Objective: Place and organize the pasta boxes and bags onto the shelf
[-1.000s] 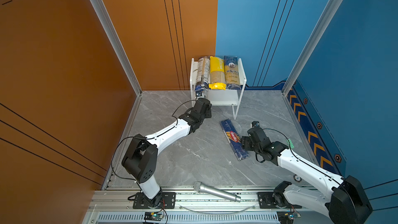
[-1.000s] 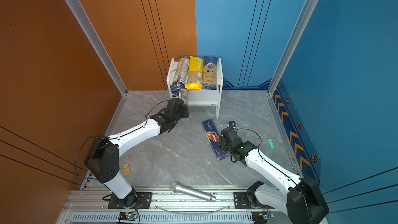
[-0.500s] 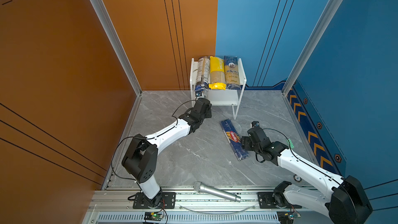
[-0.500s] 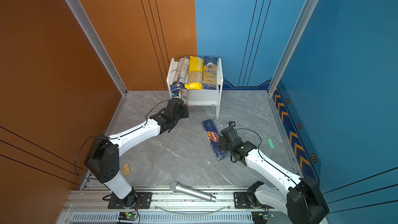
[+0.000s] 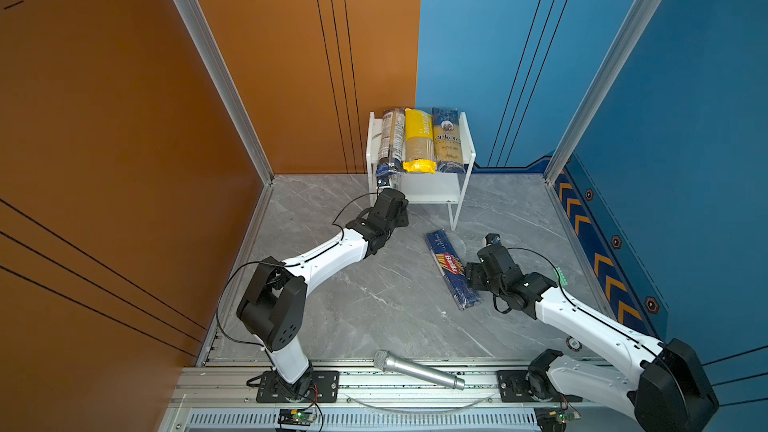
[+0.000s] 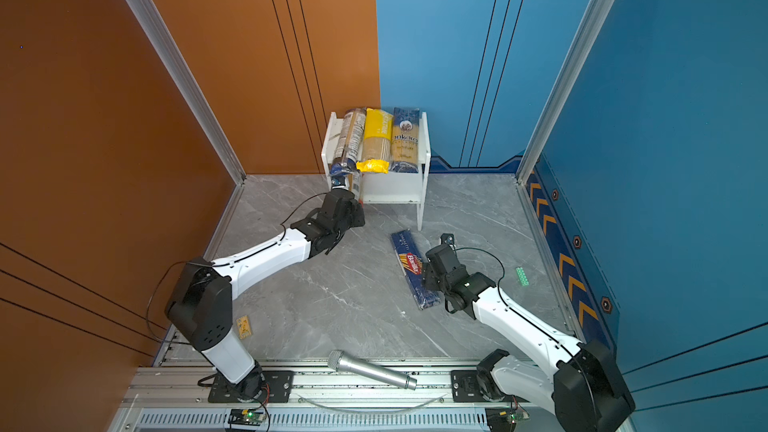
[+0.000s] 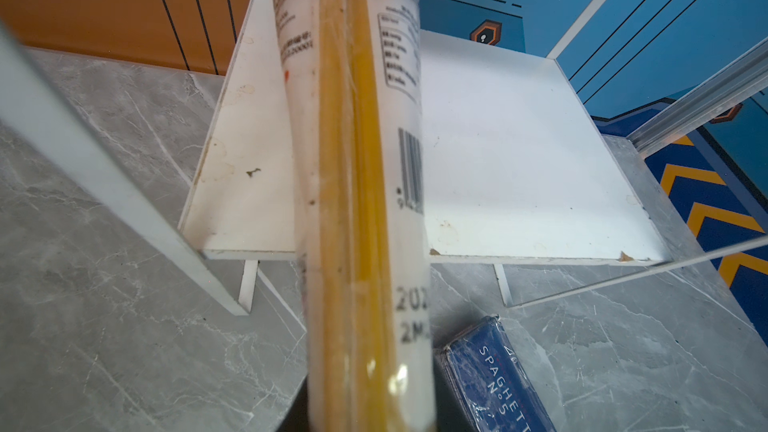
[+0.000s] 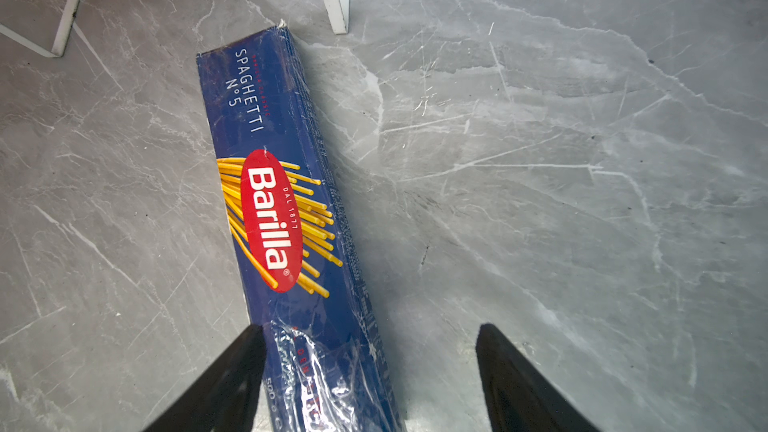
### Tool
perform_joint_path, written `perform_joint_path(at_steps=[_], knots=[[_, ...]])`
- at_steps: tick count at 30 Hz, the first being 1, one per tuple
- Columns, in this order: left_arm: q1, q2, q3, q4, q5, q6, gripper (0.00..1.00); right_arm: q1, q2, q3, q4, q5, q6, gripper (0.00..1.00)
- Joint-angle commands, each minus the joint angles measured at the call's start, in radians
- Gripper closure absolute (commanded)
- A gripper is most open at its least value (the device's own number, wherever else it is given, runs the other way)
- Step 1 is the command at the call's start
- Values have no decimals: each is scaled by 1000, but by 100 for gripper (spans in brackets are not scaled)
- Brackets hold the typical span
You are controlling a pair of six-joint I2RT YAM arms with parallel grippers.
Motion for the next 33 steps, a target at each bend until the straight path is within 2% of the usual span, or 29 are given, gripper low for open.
perform_joint_path(at_steps=[1,13,21,33], knots=[[11,-23,48,163,-20,8,84,-7,-9,26,-1,-6,-13,22],[14,-22,43,164,-16,5,82,-8,-11,25,-4,-4,-10,21],[18,-22,37,164,-10,7,73,-8,-11,25,-6,-4,-10,20],[22,-23,30,166,-4,6,72,-7,-13,25,-9,-3,-8,19]])
